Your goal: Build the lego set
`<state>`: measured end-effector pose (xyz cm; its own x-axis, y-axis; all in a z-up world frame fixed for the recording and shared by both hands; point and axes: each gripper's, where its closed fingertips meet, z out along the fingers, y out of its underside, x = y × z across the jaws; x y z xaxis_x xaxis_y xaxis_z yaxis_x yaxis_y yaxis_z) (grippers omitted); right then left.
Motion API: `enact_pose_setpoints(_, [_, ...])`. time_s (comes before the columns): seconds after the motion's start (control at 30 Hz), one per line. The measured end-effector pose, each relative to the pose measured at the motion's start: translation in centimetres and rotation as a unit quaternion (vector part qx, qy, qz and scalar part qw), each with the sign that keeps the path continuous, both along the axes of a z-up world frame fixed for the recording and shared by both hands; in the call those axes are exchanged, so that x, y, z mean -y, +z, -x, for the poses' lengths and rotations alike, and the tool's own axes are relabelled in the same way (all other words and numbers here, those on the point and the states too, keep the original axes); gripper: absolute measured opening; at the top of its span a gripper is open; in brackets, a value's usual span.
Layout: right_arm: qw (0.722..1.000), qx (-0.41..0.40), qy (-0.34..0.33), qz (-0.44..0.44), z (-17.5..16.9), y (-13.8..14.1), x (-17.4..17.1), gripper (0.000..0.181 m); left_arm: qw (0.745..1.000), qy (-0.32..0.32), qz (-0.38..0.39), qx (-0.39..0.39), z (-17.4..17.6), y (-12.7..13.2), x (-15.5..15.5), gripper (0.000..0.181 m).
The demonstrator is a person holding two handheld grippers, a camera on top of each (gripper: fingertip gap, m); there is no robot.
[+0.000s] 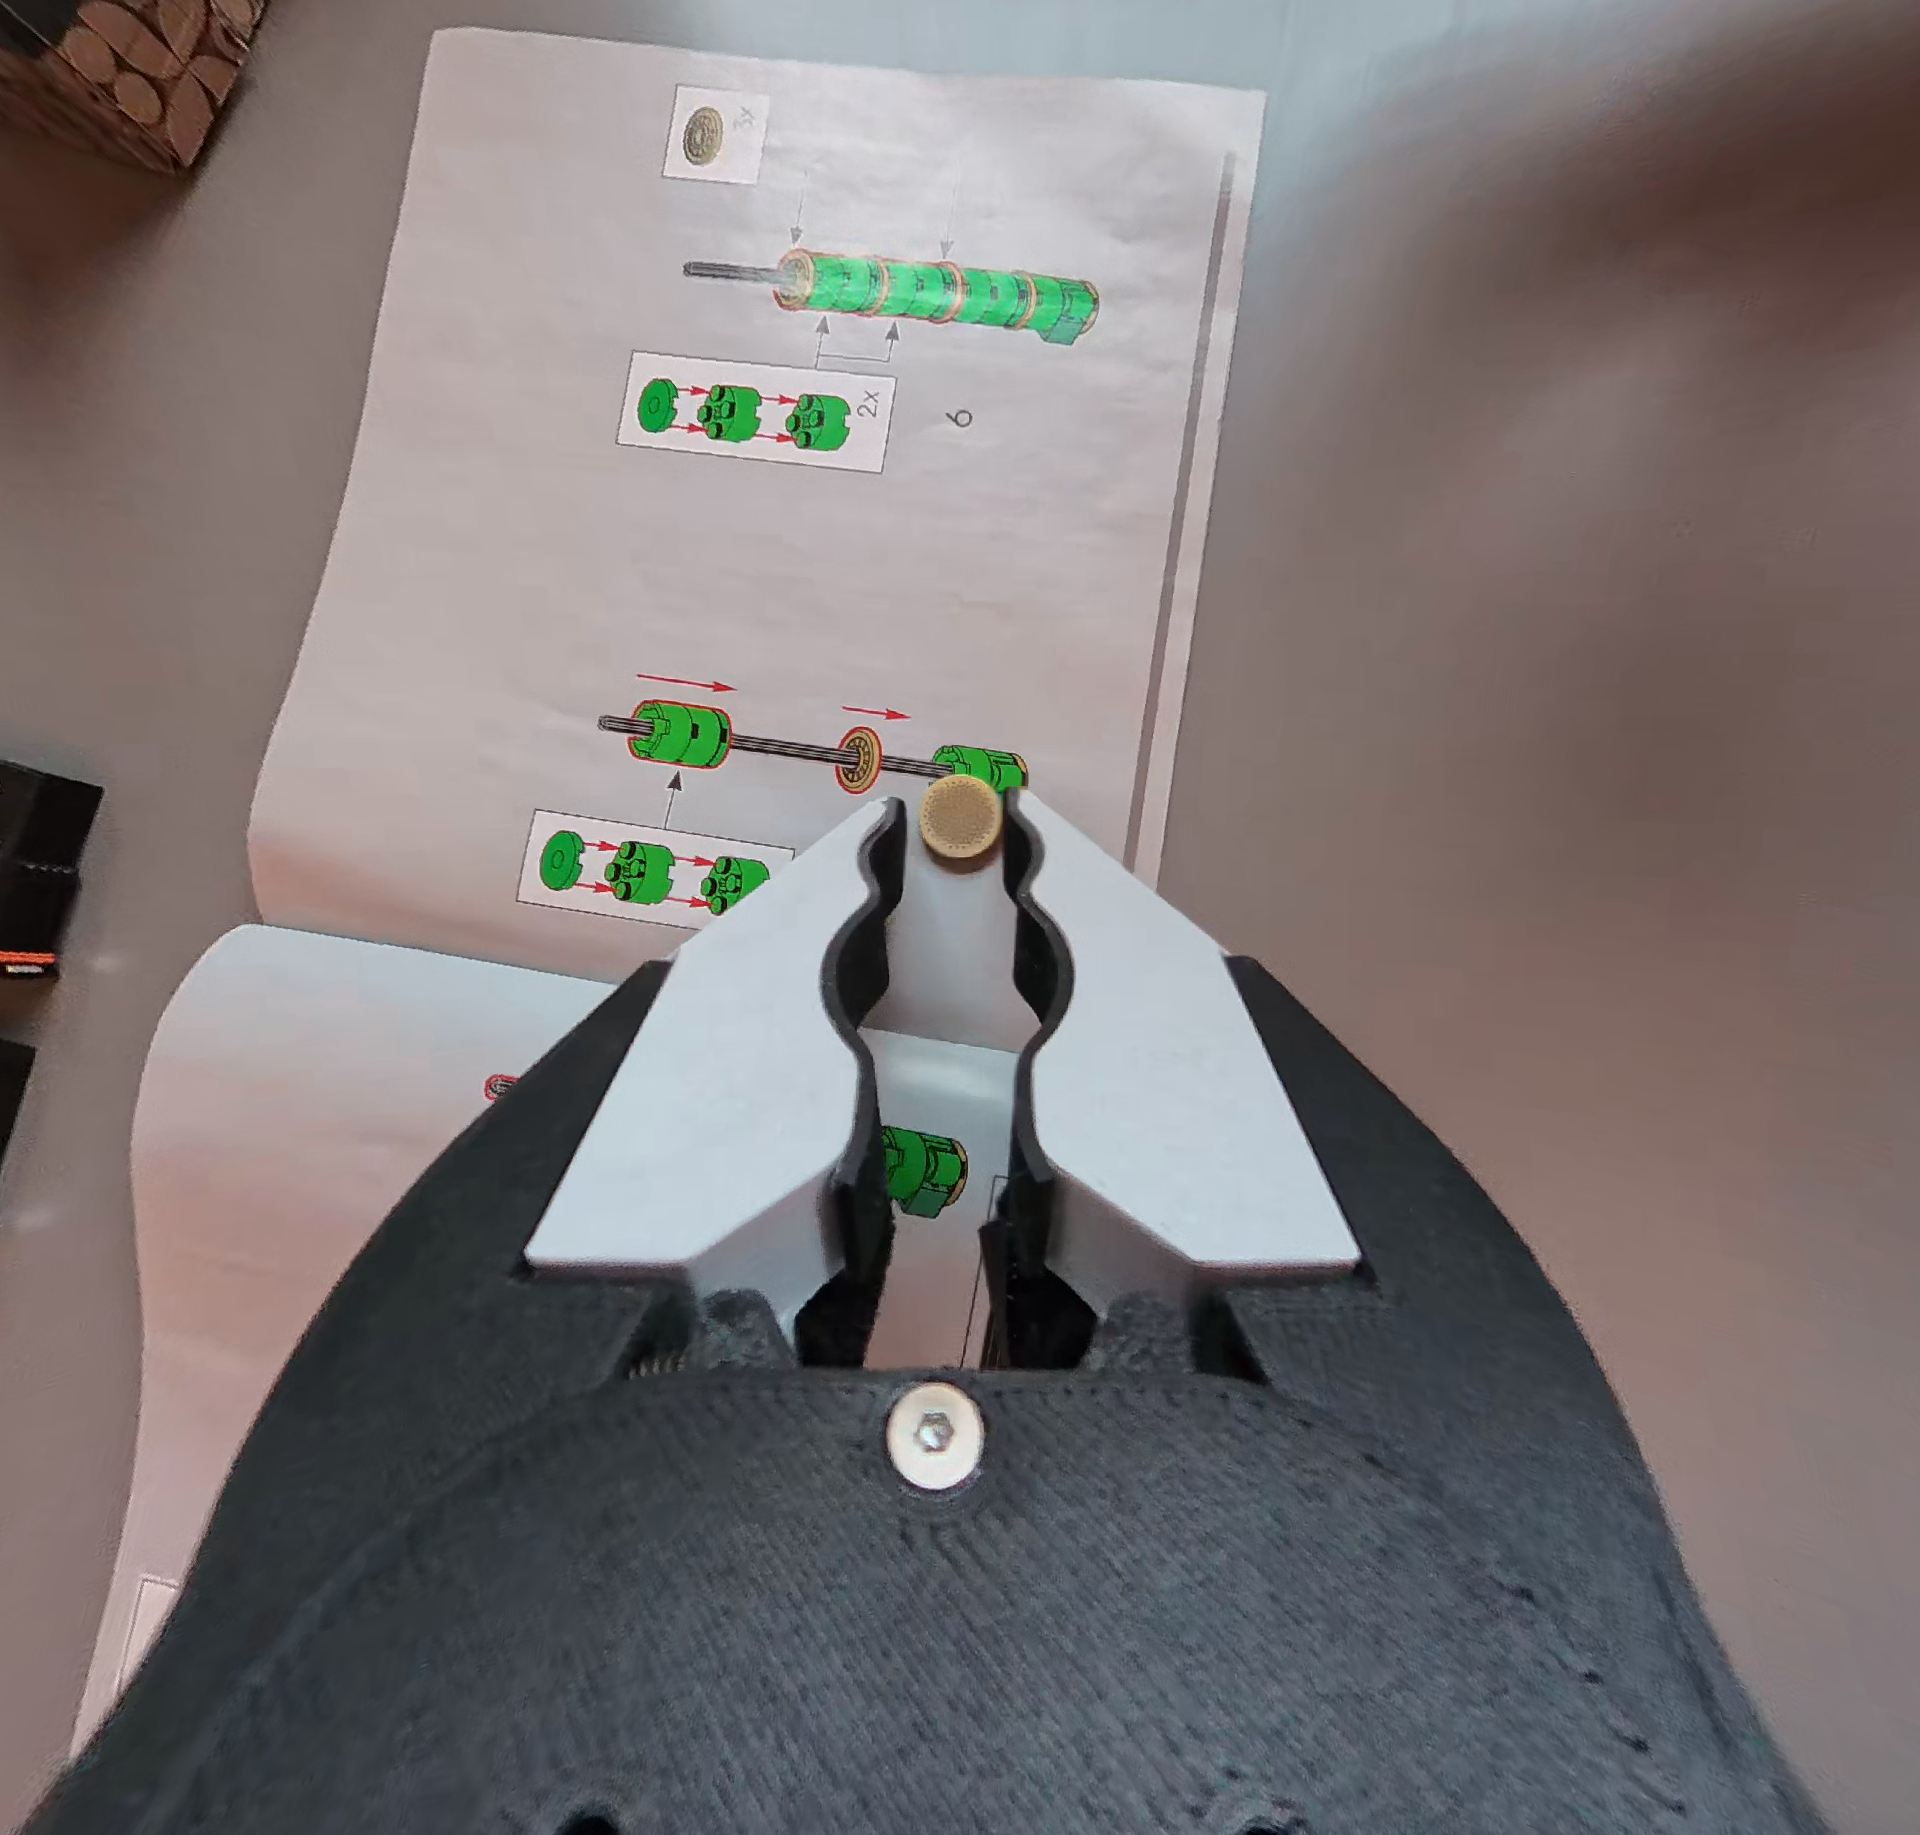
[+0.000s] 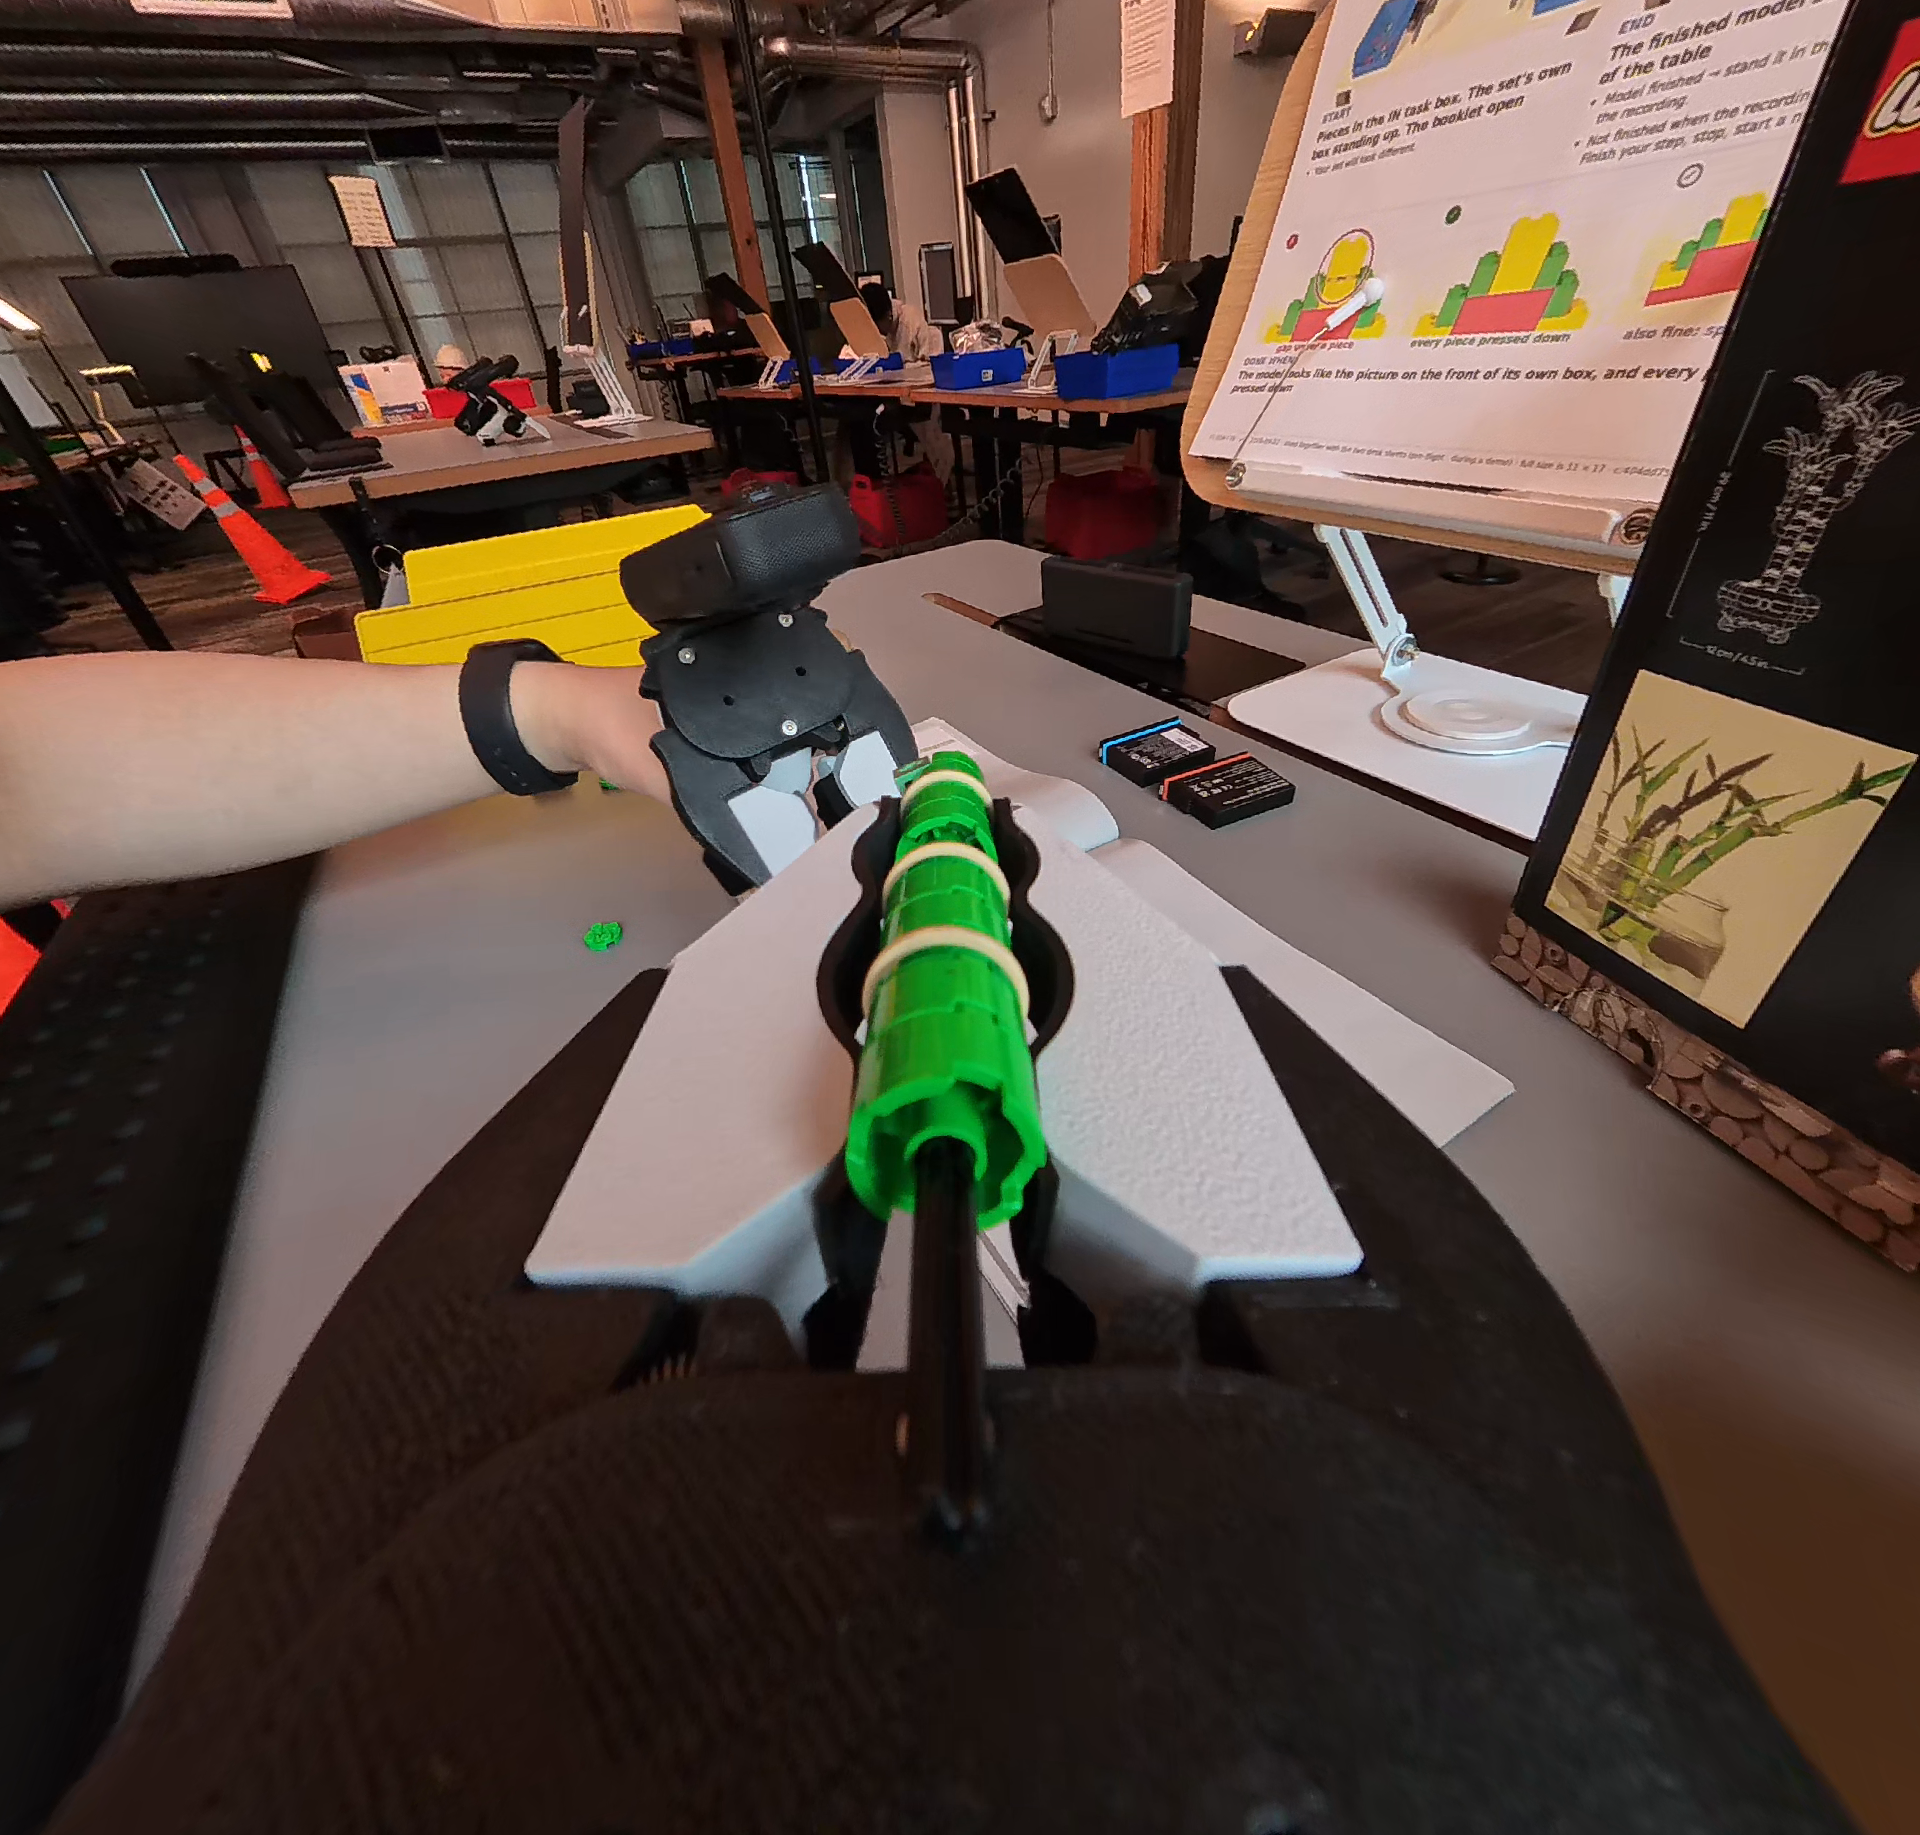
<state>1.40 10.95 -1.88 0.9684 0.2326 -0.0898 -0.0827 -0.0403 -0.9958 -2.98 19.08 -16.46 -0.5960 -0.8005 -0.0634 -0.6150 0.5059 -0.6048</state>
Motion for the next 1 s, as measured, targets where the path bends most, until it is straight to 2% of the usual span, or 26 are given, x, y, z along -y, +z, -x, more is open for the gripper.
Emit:
enact_pose_setpoints(0.13, [1.000, -0.009, 0.007, -0.002, 0.2, 0.1, 0.0, 0.016, 1.000, 0.000, -0.004, 0.006, -0.1, 0.1, 0.0, 0.013])
enact_pose_setpoints(0.23, [0.998, -0.052, 0.029, -0.015, 0.5, 0.8, 0.3, 0.016, 0.998, 0.013, 0.035, 0.055, -0.6, 2.4, 0.8, 0.012])
enact_pose_setpoints(0.33, [0.992, -0.109, 0.060, -0.034, 0.9, 1.9, 0.8, 0.015, 0.979, 0.028, 0.126, 0.157, -1.1, 8.3, 2.8, 0.013])
enact_pose_setpoints(0.47, [0.964, -0.213, 0.137, -0.078, 2.0, 4.5, 2.0, 0.015, 0.919, 0.013, 0.269, 0.289, 0.2, 17.8, 5.7, 0.013])
enact_pose_setpoints(0.57, [0.926, -0.305, 0.190, -0.115, 2.3, 6.5, 3.1, 0.015, 0.874, -0.013, 0.367, 0.318, 1.2, 21.6, 7.4, 0.011])
enact_pose_setpoints(0.67, [0.897, -0.357, 0.225, -0.135, 2.7, 7.5, 3.7, 0.015, 0.841, -0.022, 0.440, 0.313, 1.3, 23.0, 8.7, 0.011])
enact_pose_setpoints(0.73, [0.894, -0.362, 0.225, -0.138, 2.9, 7.5, 3.7, 0.015, 0.824, -0.030, 0.473, 0.311, 1.4, 23.6, 9.7, 0.011])
enact_pose_setpoints(0.87, [0.910, -0.319, 0.203, -0.168, 3.2, 7.9, 4.0, 0.015, 0.807, -0.023, 0.502, 0.310, 1.1, 23.8, 10.3, 0.012])
enact_pose_setpoints(1.0, [0.943, -0.228, 0.155, -0.189, 3.5, 8.0, 4.2, 0.015, 0.781, -0.017, 0.553, 0.290, 0.8, 23.7, 10.1, 0.011])
